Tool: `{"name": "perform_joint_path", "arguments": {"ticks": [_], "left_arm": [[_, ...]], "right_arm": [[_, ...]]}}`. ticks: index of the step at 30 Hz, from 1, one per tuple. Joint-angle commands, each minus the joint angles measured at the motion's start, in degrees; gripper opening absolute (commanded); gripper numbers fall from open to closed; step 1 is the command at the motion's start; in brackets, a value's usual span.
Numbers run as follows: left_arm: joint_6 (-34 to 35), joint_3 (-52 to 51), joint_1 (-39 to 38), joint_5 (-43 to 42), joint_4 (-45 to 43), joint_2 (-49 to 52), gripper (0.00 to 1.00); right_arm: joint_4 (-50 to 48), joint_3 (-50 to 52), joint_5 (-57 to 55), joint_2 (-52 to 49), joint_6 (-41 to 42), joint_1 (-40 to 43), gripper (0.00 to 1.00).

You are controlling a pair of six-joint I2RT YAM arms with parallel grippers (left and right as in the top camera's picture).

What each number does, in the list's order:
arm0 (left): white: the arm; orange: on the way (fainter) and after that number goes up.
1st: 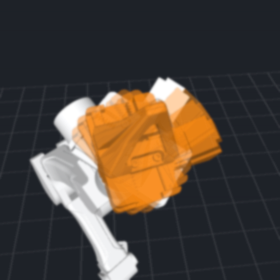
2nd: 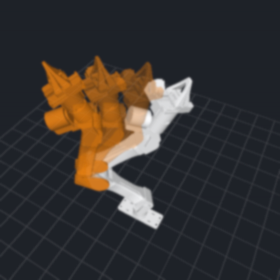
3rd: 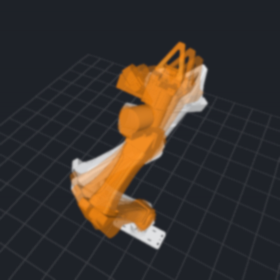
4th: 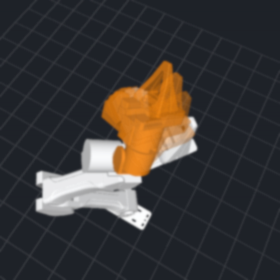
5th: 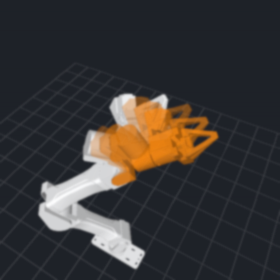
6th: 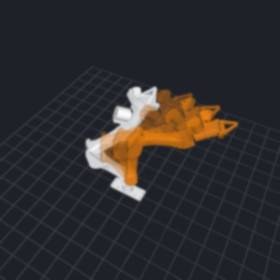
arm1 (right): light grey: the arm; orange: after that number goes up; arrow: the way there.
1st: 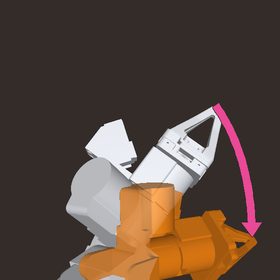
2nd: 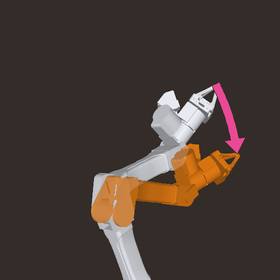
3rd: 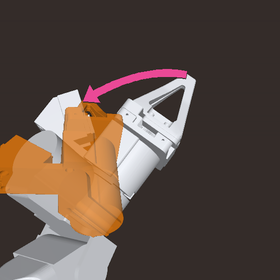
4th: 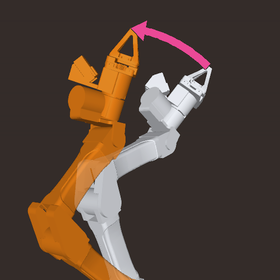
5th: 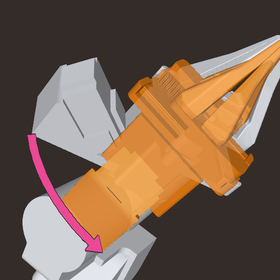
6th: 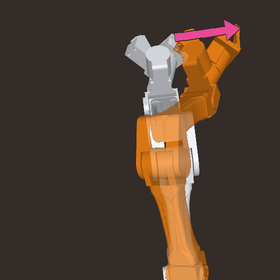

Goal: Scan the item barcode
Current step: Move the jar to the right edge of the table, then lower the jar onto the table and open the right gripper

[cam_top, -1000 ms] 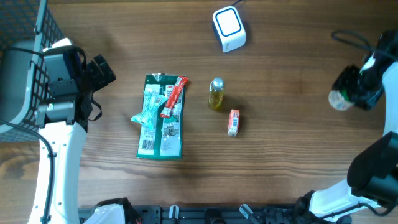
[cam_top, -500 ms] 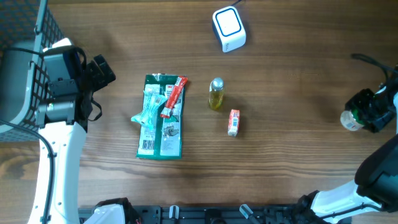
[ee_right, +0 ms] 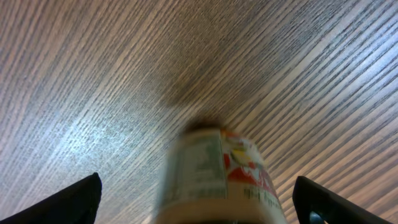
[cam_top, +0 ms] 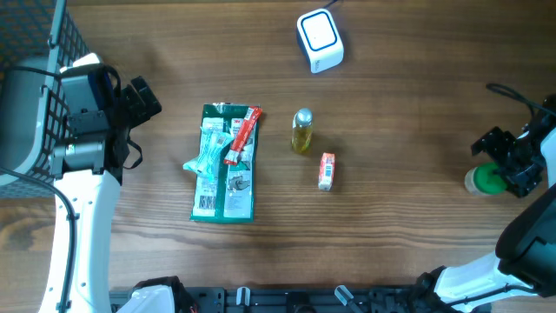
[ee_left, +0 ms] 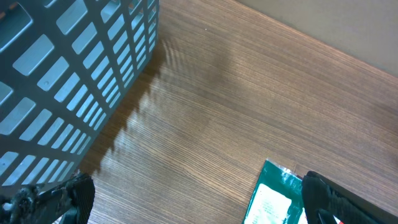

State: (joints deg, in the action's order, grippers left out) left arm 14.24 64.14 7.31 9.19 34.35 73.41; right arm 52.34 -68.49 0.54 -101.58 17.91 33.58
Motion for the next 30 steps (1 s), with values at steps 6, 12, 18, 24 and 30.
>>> {"name": "perform_joint_path", "arguments": {"ticks": [6, 12, 18, 24, 30], "left_arm": [[-0.50, 0.44, 0.37, 0.52, -0.17, 0.11, 1.00], [-0.50, 0.44, 0.37, 0.52, -0.20, 0.11, 1.00], [-0.50, 0.44, 0.37, 0.52, -0.17, 0.11, 1.00], [-0.50, 0.44, 0.37, 0.52, -0.17, 0.11, 1.00], [-0.50, 0.44, 0.37, 0.52, -0.20, 0.11, 1.00]], "right_arm": [[3.52, -4.33, -0.83, 2.58, 0.09, 0.07, 1.00], [12.92, -16.57, -0.55, 9.09, -1.70, -0.02, 1.00], [16.96, -17.33, -0.57, 13.94, -4.35, -0.52, 1.00], [15.10, -11.72, -0.59, 13.40, -6.56, -0.52, 1.00], [7.43, -2.91, 3.23, 12.74, -17.42, -0.52, 1.00]]}}
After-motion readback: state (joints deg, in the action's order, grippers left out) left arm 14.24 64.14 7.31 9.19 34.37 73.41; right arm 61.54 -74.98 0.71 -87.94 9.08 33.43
